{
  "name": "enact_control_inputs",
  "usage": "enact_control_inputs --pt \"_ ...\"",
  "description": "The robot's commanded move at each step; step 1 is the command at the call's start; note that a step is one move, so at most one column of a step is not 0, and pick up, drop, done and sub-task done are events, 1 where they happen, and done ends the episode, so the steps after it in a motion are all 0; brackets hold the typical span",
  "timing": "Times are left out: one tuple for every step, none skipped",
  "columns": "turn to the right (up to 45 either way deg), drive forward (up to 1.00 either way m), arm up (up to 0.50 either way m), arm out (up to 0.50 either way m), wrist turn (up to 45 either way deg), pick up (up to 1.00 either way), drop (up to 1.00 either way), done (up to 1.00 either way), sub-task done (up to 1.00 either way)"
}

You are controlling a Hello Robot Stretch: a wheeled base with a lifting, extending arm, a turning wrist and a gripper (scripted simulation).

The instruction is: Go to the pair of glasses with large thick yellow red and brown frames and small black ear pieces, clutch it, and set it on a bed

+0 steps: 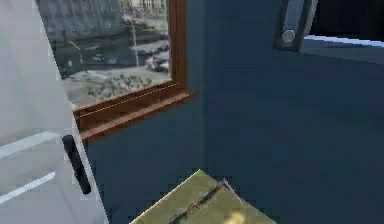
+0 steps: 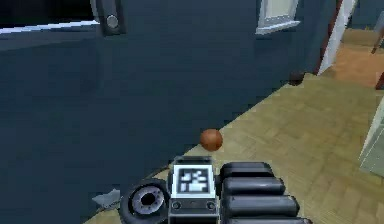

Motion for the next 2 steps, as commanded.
enact_control_inputs --pt "-45.0 0.0 0.0 0.0 0.0 0.0 0.0 0.0 0.0" --pt "-45.0 0.0 0.0 0.0 0.0 0.0 0.0 0.0 0.0"
